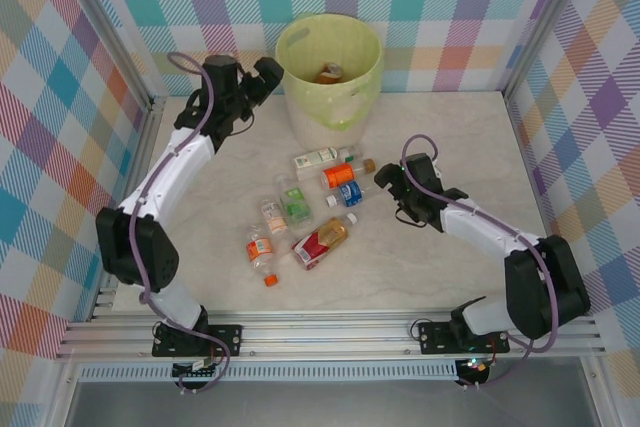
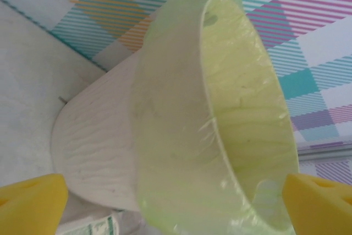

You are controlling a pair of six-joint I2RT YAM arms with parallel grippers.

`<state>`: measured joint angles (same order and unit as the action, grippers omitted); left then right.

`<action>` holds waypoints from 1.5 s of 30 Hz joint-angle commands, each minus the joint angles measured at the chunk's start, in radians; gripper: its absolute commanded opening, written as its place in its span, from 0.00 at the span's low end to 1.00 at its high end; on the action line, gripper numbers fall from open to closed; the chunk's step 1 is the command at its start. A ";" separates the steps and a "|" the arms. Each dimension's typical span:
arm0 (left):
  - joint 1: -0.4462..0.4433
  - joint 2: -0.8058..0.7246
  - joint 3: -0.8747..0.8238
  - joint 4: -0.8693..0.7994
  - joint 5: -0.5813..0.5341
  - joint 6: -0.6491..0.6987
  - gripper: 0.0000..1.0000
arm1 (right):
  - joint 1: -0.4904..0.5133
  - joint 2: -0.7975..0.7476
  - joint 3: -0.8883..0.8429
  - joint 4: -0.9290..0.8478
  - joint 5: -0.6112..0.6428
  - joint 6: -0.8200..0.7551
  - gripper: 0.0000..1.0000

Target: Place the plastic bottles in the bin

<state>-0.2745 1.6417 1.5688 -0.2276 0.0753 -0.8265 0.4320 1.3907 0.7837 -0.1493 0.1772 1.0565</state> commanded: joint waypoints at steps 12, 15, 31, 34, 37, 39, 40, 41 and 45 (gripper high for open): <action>0.000 -0.384 -0.429 0.068 -0.180 0.039 1.00 | 0.042 0.194 0.099 0.145 -0.132 0.182 1.00; 0.001 -0.407 -0.469 0.037 -0.193 0.057 1.00 | 0.064 0.238 0.129 0.134 -0.101 0.222 1.00; 0.015 -0.448 -0.592 -0.007 -0.201 0.055 1.00 | 0.120 0.385 0.183 0.112 0.083 0.361 0.88; 0.017 -0.444 -0.594 -0.004 -0.198 0.052 1.00 | 0.120 0.386 0.172 0.123 0.096 0.357 0.81; 0.018 -0.441 -0.596 0.002 -0.191 0.051 1.00 | 0.120 0.363 0.144 0.145 0.124 0.347 0.74; 0.020 -0.436 -0.598 0.001 -0.189 0.048 1.00 | 0.120 0.343 0.123 0.151 0.143 0.340 0.69; 0.020 -0.434 -0.599 0.001 -0.188 0.046 1.00 | 0.120 0.330 0.113 0.150 0.153 0.336 0.67; 0.021 -0.432 -0.600 0.001 -0.185 0.045 1.00 | 0.121 0.317 0.101 0.150 0.165 0.335 0.66; 0.021 -0.425 -0.602 0.004 -0.178 0.037 1.00 | 0.120 0.264 0.056 0.148 0.202 0.335 0.61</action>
<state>-0.2649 1.2163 0.9840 -0.2337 -0.1062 -0.7891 0.5449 1.6974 0.8734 0.0071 0.3180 1.3987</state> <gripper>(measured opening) 0.997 0.675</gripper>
